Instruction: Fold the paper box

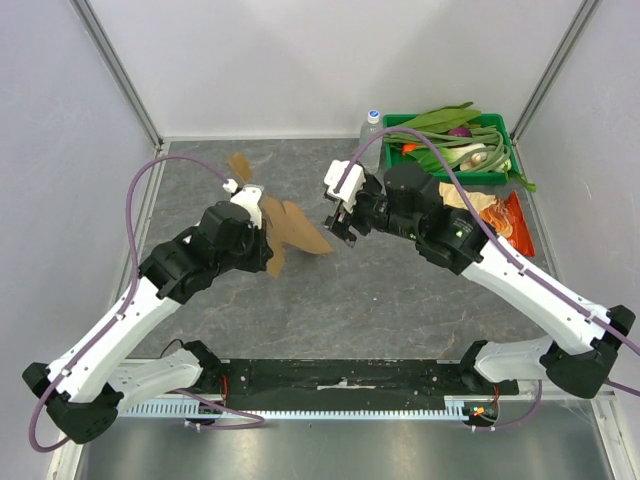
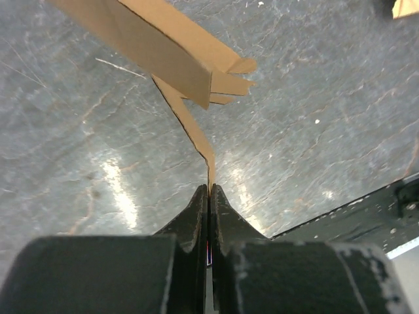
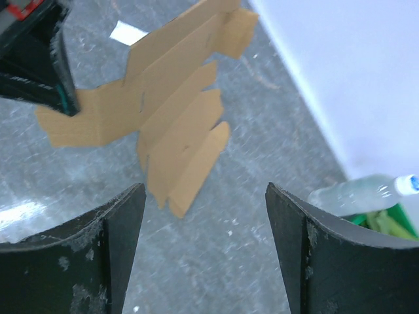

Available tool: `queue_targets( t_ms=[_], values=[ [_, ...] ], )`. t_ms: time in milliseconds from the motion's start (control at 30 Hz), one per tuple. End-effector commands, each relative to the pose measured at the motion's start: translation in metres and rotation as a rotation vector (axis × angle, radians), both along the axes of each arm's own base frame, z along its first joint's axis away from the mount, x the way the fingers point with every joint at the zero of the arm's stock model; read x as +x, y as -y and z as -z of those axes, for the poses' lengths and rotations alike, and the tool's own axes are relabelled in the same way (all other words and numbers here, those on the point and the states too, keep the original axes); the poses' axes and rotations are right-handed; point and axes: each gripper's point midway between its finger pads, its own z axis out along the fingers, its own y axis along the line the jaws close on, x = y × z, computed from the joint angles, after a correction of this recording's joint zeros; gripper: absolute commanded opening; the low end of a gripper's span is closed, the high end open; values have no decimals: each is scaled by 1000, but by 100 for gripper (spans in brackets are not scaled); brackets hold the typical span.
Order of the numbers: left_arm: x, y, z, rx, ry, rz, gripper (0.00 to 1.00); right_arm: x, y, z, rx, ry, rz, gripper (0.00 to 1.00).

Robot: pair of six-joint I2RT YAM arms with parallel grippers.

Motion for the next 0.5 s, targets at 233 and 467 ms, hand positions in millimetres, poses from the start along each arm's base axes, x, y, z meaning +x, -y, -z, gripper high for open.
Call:
queue_targets(
  t_ms=[233, 467],
  values=[
    [-18, 9, -72, 110, 180, 407, 2, 15, 2, -49, -9, 181, -101, 83],
    [-47, 36, -105, 21, 229, 682, 2, 4, 13, -81, 5, 313, -170, 83]
  ],
)
